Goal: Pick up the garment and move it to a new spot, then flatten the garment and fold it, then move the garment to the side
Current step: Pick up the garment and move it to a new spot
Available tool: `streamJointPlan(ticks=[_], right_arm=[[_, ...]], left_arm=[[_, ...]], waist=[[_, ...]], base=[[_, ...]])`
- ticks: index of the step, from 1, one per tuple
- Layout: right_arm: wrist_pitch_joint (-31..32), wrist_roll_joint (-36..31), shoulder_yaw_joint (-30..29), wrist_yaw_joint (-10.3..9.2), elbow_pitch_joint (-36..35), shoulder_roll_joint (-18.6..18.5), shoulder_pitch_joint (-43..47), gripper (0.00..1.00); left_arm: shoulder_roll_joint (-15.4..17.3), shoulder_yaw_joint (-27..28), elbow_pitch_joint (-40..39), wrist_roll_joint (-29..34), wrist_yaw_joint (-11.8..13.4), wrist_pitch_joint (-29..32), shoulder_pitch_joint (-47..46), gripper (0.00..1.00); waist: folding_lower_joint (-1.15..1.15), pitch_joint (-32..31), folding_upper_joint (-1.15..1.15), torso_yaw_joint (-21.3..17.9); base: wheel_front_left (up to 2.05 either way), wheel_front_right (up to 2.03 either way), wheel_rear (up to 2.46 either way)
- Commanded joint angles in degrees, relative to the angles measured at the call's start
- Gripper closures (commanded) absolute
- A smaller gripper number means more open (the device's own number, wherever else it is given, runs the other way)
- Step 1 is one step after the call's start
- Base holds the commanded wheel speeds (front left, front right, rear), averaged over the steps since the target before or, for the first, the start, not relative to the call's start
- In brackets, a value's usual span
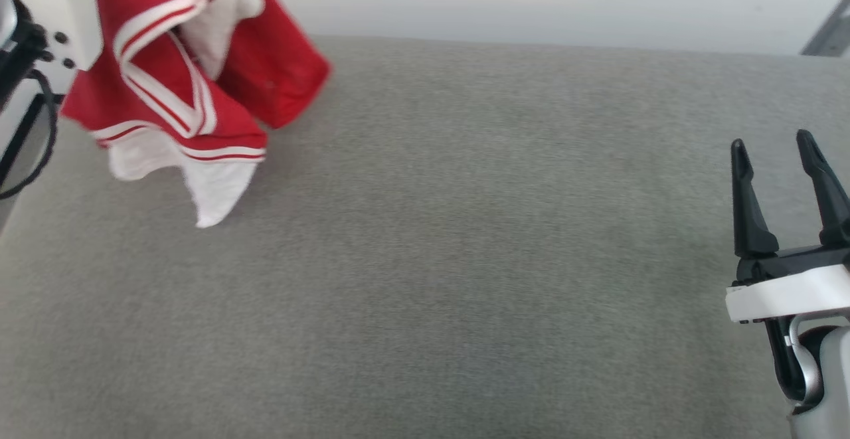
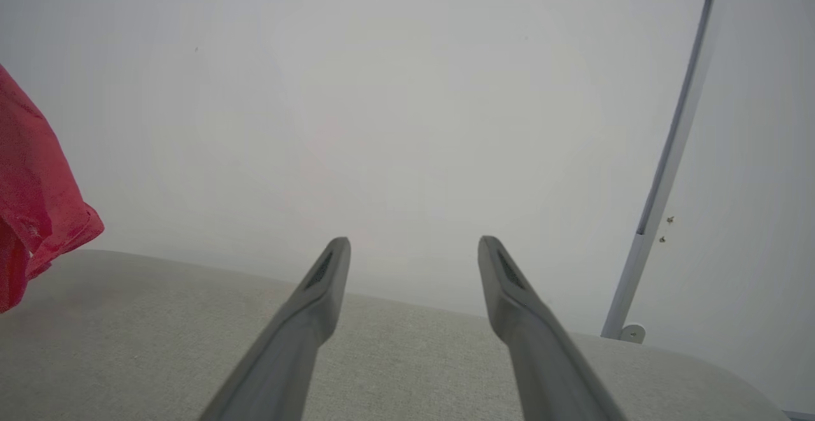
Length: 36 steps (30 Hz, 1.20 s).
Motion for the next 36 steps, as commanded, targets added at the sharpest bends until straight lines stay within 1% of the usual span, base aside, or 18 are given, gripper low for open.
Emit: streamJointPlan(ticks=[1, 5, 10, 14, 18, 22, 27, 30, 36], right_arm=[[-0.6, -0.4, -0.1, 0.00, -0.1, 0.5, 0.4, 0.00], [-0.9, -0.7, -1.5, 0.00, -0.5, 1.2, 0.5, 0.00], [-1.2, -0.9, -2.5, 0.00, -0.8, 2.2, 1.0, 0.00], [-1.5, -1.0, -2.7, 0.00, -0.5, 2.9, 1.4, 0.00], [-1.7, -0.8, -2.3, 0.00, -0.1, 3.6, 1.5, 0.00], [-1.9, -0.7, -1.5, 0.00, 0.5, 4.3, 1.5, 0.00], [-1.9, -0.5, -0.6, 0.00, 1.1, 4.7, 0.8, 0.00], [-2.0, -0.2, 0.4, 0.00, 1.8, 4.9, 0.3, 0.00], [-2.0, -0.1, 1.2, 0.00, 2.4, 5.2, -1.0, 0.00]], left_arm=[[0.5, 0.0, -1.5, -0.6, 0.3, 0.7, 0.8, 1.00], [0.2, -1.0, -8.7, -1.4, 1.0, 4.2, 1.5, 1.00], [0.0, -2.9, -15.1, -2.3, 2.4, 8.5, 3.3, 1.00], [-0.6, -5.2, -18.5, -3.5, 3.3, 12.0, 6.2, 1.00], [-1.6, -8.4, -20.0, -4.8, 4.3, 15.7, 10.7, 1.00], [-2.6, -11.6, -19.0, -6.8, 4.8, 18.3, 15.5, 1.00], [-4.6, -14.7, -16.2, -8.0, 4.3, 19.5, 19.1, 1.00], [-6.7, -17.4, -11.3, -8.3, 2.7, 19.8, 21.1, 1.00], [-10.1, -21.1, -2.6, -7.9, 0.7, 19.3, 22.6, 1.00]], waist=[[0.00, 0.0, 0.00, -1.8], [0.00, 0.3, 0.00, -5.0], [0.00, 0.9, 0.00, -9.2], [0.00, 1.4, 0.00, -12.4], [0.00, 2.0, 0.00, -15.0], [0.00, 2.8, 0.00, -16.7], [0.00, 3.6, 0.00, -17.8], [0.00, 4.5, 0.00, -18.4], [0.00, 5.4, 0.00, -18.8]], base=[[0.00, 0.00, 0.00], [0.00, 0.00, 0.00], [0.00, 0.00, 0.00], [0.00, 0.00, 0.00], [0.00, 0.00, 0.00], [0.00, 0.00, 0.00], [0.00, 0.00, 0.00], [0.00, 0.00, 0.00], [0.00, 0.00, 0.00]])
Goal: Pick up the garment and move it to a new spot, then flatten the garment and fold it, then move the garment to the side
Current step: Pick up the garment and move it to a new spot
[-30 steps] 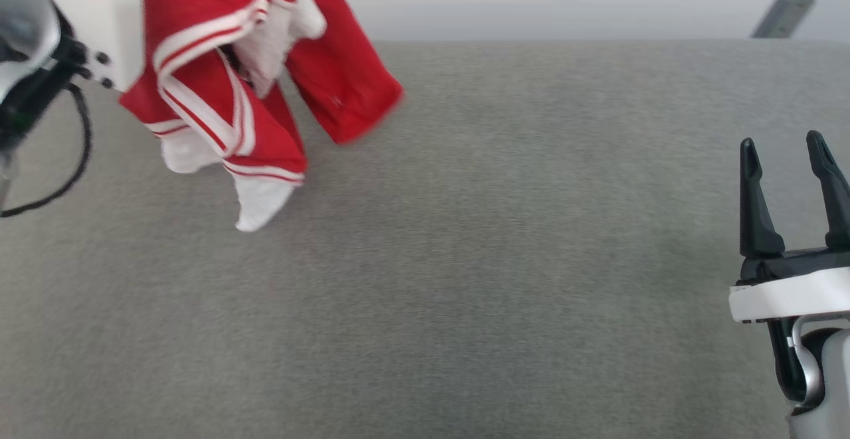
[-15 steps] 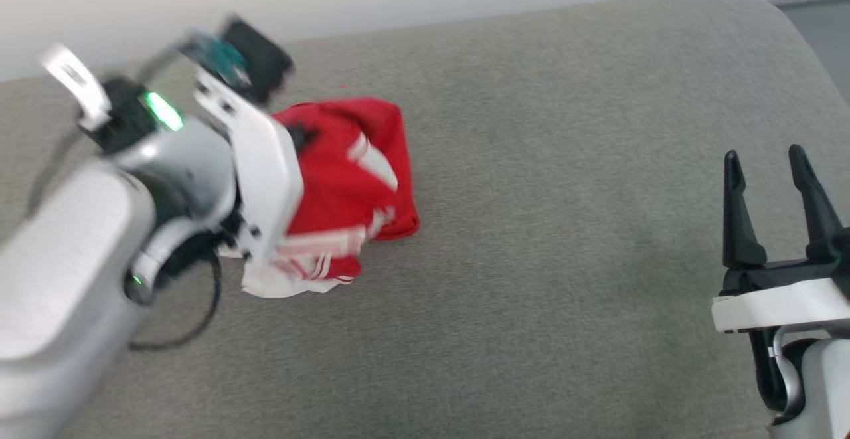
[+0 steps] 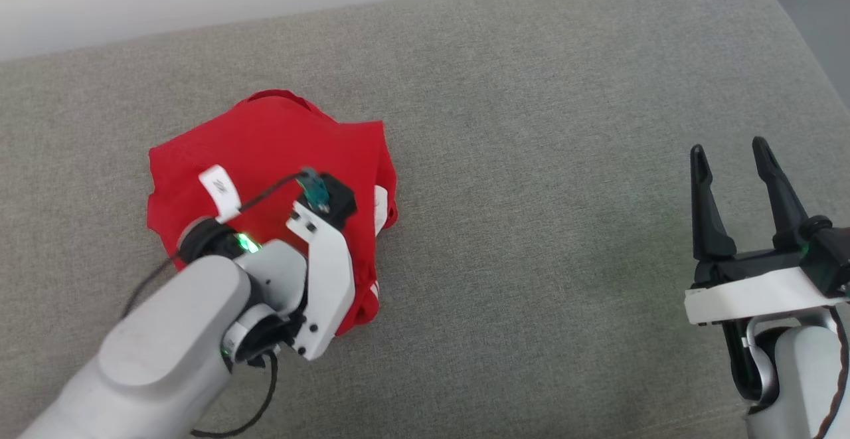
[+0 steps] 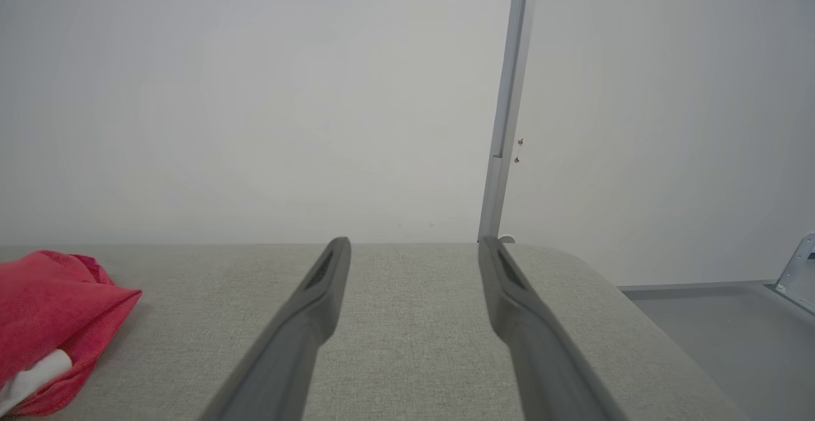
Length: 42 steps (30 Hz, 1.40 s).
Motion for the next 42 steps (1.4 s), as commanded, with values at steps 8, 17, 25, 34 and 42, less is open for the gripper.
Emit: streamJointPlan(ticks=[8, 17, 25, 34, 42], right_arm=[[-0.3, 0.5, 0.5, 0.00, 0.6, -0.1, -1.2, 0.00], [-0.3, 0.9, 0.8, 0.00, 1.4, -1.7, 0.4, 0.00], [-0.3, 0.4, 1.0, 0.00, 1.9, -2.5, 3.1, 0.00], [-0.3, 0.5, 0.5, 0.00, 2.4, -2.8, 5.8, 0.00], [-0.3, 0.8, 0.1, 0.00, 2.4, -2.7, 7.5, 0.00]], left_arm=[[-3.0, -3.1, 8.6, 1.5, -2.2, -2.3, -0.9, 0.22], [-1.6, 2.0, 5.0, 0.7, 0.0, -11.1, -1.3, 0.00], [3.3, 8.3, -2.6, 1.8, 3.5, -25.7, 4.8, 0.00], [6.8, 14.8, -8.2, 2.4, 9.9, -41.0, 15.2, 0.00], [9.8, 19.5, -12.3, 3.4, 14.9, -54.3, 27.2, 0.00]], waist=[[0.00, 0.1, 0.00, 1.0], [0.00, -3.6, 0.00, 4.1], [0.00, -8.0, 0.00, 7.0], [0.00, -11.8, 0.00, 9.0], [0.00, -13.9, 0.00, 10.0]], base=[[0.00, 0.00, 0.00], [0.00, 0.00, 0.00], [0.00, 0.00, 0.00], [0.00, 0.00, 0.00], [0.00, 0.00, 0.00]])
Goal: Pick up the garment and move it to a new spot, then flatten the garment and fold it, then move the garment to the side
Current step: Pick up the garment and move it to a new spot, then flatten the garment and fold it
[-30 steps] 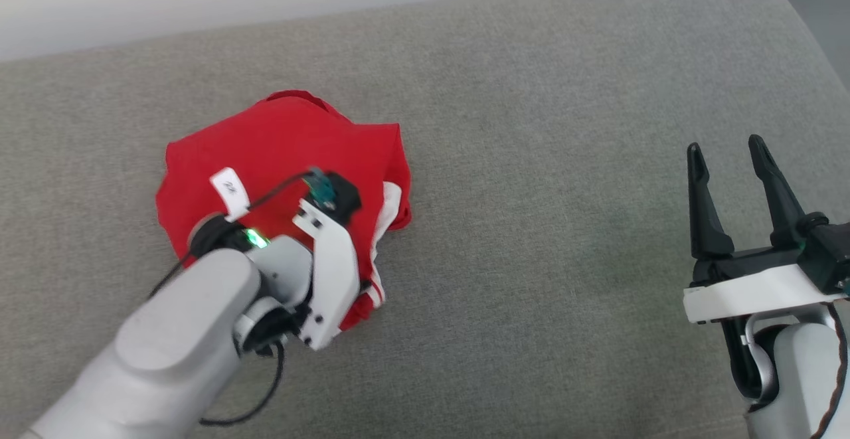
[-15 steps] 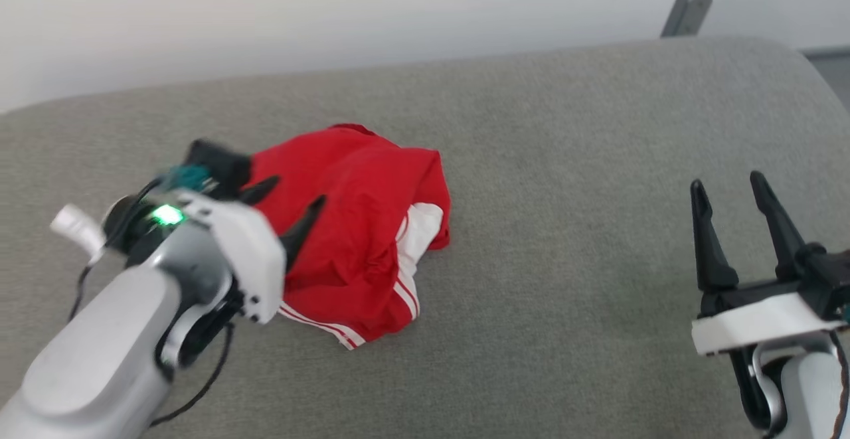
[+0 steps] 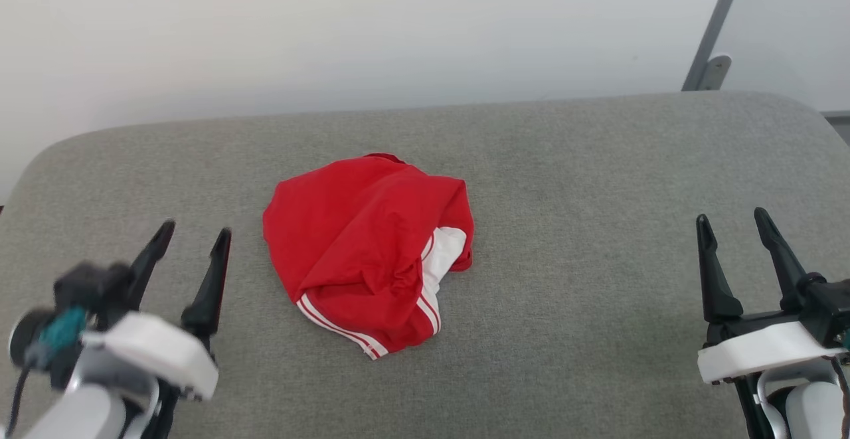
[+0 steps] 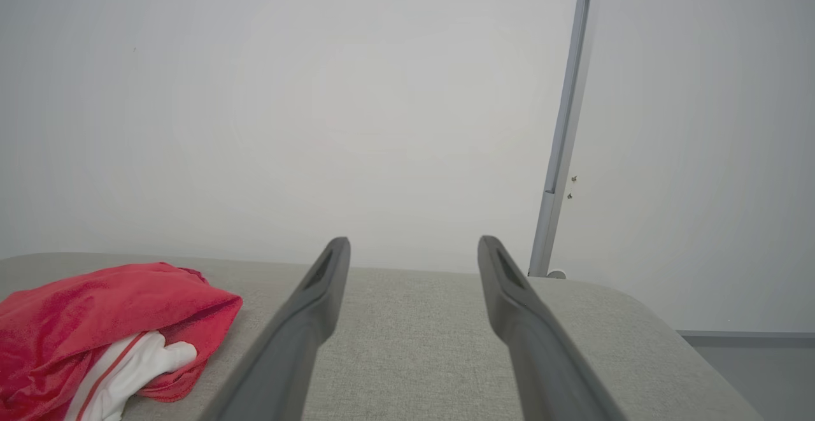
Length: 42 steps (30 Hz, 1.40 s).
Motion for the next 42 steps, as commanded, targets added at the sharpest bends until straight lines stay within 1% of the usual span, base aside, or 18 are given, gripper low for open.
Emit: streamJointPlan(ticks=[1, 4, 7, 9, 13, 16, 20, 25, 31, 33, 34, 37, 42], right_arm=[[-0.3, -0.2, -0.2, 0.00, -0.3, 0.3, 0.8, 0.00], [-0.3, -0.2, -0.5, 0.00, -0.4, 0.5, 1.1, 0.00], [-0.3, -0.3, -0.6, 0.00, -0.7, 0.6, 1.7, 0.00], [-0.3, -0.4, -0.9, 0.00, -0.8, 0.6, 2.2, 0.00], [-0.3, -0.6, -1.7, 0.00, -1.0, 0.9, 3.0, 0.00], [-0.3, -0.5, -2.1, 0.00, -0.9, 0.9, 3.3, 0.00], [-0.3, -0.4, -2.3, 0.00, -1.0, 1.2, 3.5, 0.00], [-0.3, -0.4, -2.5, 0.00, -1.1, 1.5, 3.9, 0.00], [-0.3, -0.4, -2.8, 0.00, -1.3, 1.7, 4.4, 0.00], [-0.3, -0.4, -2.9, 0.00, -1.2, 1.7, 4.4, 0.00], [-0.3, -0.4, -2.9, 0.00, -1.2, 1.7, 4.4, 0.00], [-0.3, -0.3, -2.9, 0.00, -1.2, 1.7, 4.3, 0.00], [-0.3, -0.1, -2.6, 0.00, -1.1, 1.7, 4.3, 0.00]], left_arm=[[0.0, 0.3, -0.5, 0.0, 0.5, -1.1, 1.3, 0.00], [0.2, 2.0, -1.2, -0.4, 1.9, -3.8, 5.2, 0.00], [-0.5, 4.2, -2.0, -1.0, 3.0, -5.5, 8.8, 0.00], [-1.1, 5.6, -2.3, -0.9, 3.1, -6.1, 10.9, 0.00], [-2.3, 8.8, -2.2, -0.3, 1.9, -6.5, 14.4, 0.00], [-4.7, 12.4, -2.5, 1.3, 1.2, -6.5, 16.9, 0.00], [-7.9, 17.4, -3.3, 4.0, -0.2, -6.6, 20.1, 0.00], [-11.6, 21.4, -3.9, 7.7, -2.9, -6.5, 23.1, 0.00], [-17.1, 26.6, -4.3, 10.0, -6.0, -6.5, 25.8, 0.00], [-18.7, 27.5, -4.0, 11.1, -7.1, -6.5, 26.4, 0.00], [-18.7, 27.5, -4.0, 11.1, -7.1, -6.5, 26.4, 0.00], [-21.0, 28.8, -3.6, 12.6, -8.6, -6.5, 26.9, 0.00], [-23.9, 30.6, -2.6, 14.1, -10.9, -6.5, 26.7, 0.00]], waist=[[0.00, -0.2, 0.00, 0.2], [0.00, -0.5, 0.00, 0.6], [0.00, -0.7, 0.00, 1.0], [0.00, -0.8, 0.00, 1.4], [0.00, -0.9, 0.00, 2.0], [0.00, -0.9, 0.00, 2.4], [0.00, -1.0, 0.00, 2.9], [0.00, -1.1, 0.00, 3.8], [0.00, -1.4, 0.00, 4.8], [0.00, -1.5, 0.00, 5.1], [0.00, -1.5, 0.00, 5.1], [0.00, -1.6, 0.00, 5.6], [0.00, -1.7, 0.00, 6.2]], base=[[0.00, 0.00, 0.00], [0.00, 0.00, 0.00], [0.00, 0.00, 0.00], [0.00, 0.00, 0.00], [0.00, 0.00, 0.00], [0.00, 0.00, 0.00], [0.00, 0.00, 0.00], [0.00, 0.00, 0.00], [0.00, 0.00, 0.00], [0.00, 0.00, 0.00], [0.00, 0.00, 0.00], [0.00, 0.00, 0.00], [0.00, 0.00, 0.00]])
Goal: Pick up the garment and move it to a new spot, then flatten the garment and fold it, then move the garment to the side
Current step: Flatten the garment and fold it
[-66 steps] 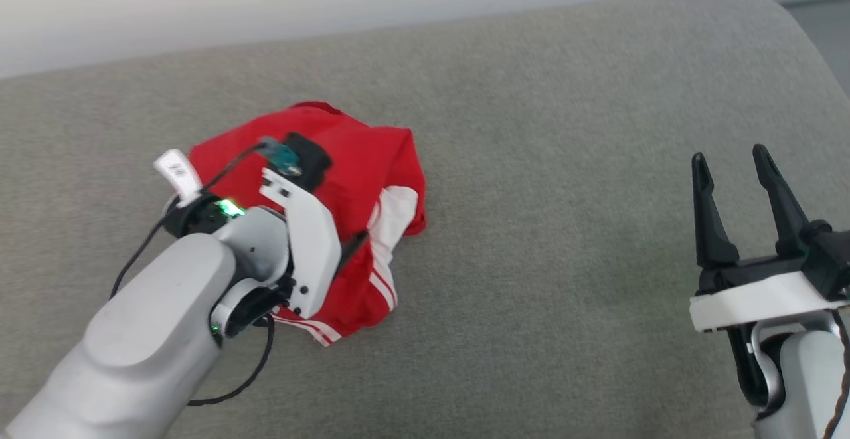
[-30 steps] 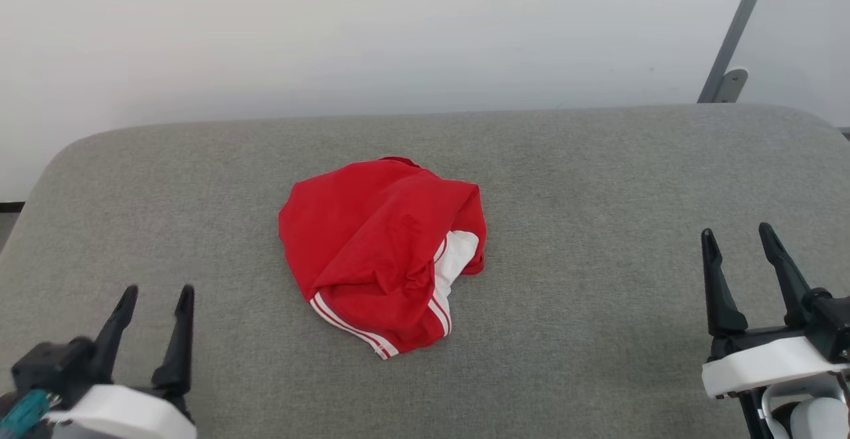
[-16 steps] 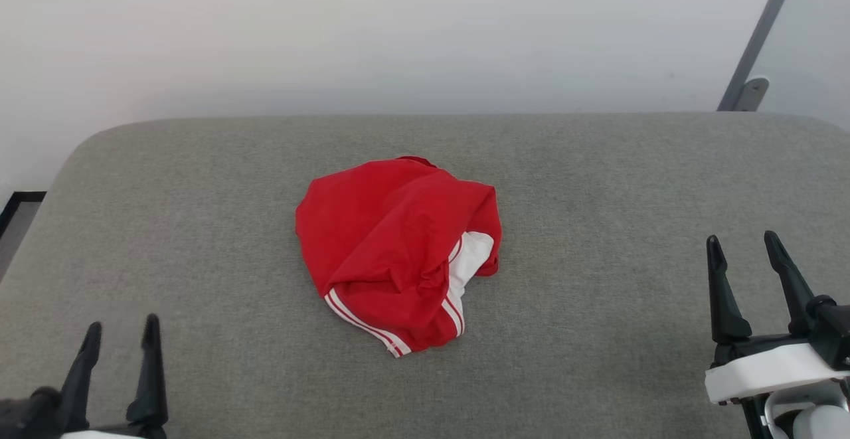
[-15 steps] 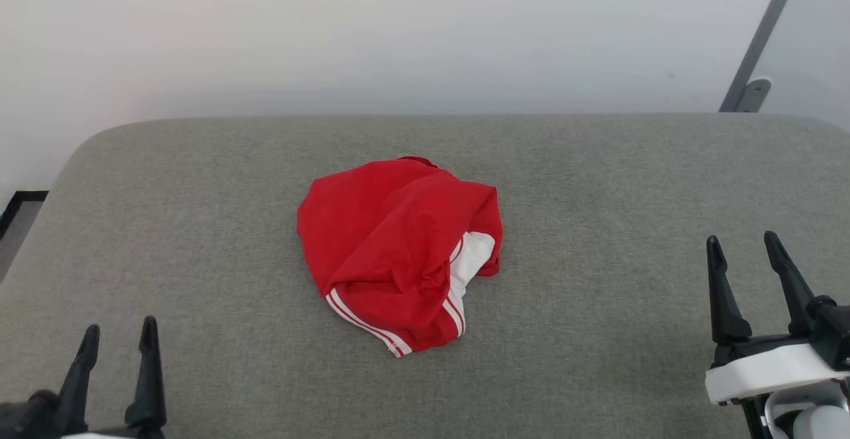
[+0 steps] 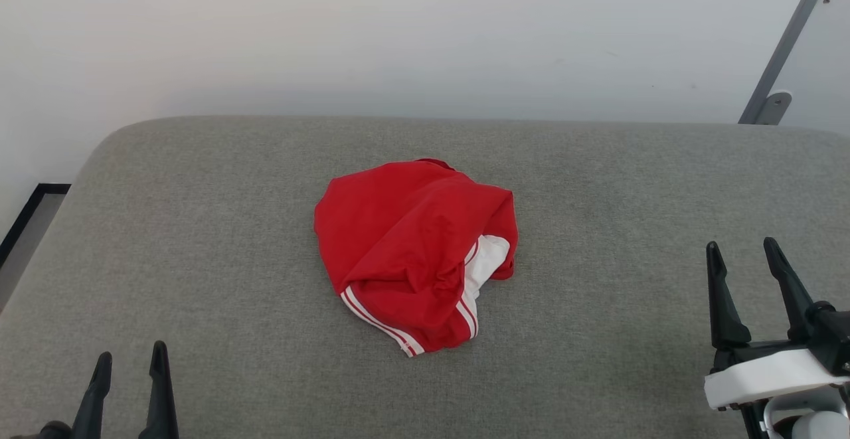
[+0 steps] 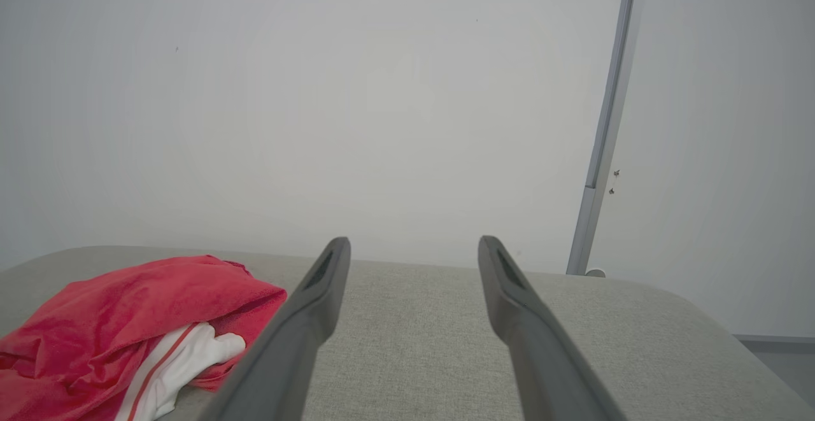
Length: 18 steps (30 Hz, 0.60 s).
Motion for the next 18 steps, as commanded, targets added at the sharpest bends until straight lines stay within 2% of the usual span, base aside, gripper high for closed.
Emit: streamJointPlan(ticks=[1, 4, 8, 18], right_arm=[[-0.3, 0.3, 0.2, 0.00, 0.1, 0.0, 0.2, 0.00], [-0.3, 0.8, 1.1, 0.00, 0.5, -0.4, 0.4, 0.00], [0.7, 1.5, 3.5, 0.00, 1.0, -1.1, 0.2, 0.00], [9.8, 5.6, 16.2, 0.00, 5.1, -5.9, -5.7, 0.00]], left_arm=[[-0.4, 0.6, 0.2, 0.6, -0.6, -0.3, 0.1, 0.00], [-2.3, 1.7, 0.8, 1.8, -1.9, -0.3, -0.3, 0.00], [-3.2, 2.0, 1.5, 2.9, -3.1, -0.3, -1.0, 0.00], [-4.5, 0.9, 2.5, 5.1, -5.1, -0.3, -2.9, 0.00]], waist=[[0.00, 0.0, 0.00, 0.2], [0.00, 0.0, 0.00, 0.7], [0.00, 0.1, 0.00, 1.9], [0.00, 2.2, 0.00, 6.9]], base=[[0.00, 0.00, 0.00], [0.00, 0.00, 0.00], [0.00, 0.00, 0.00], [0.00, 0.00, 0.00]])
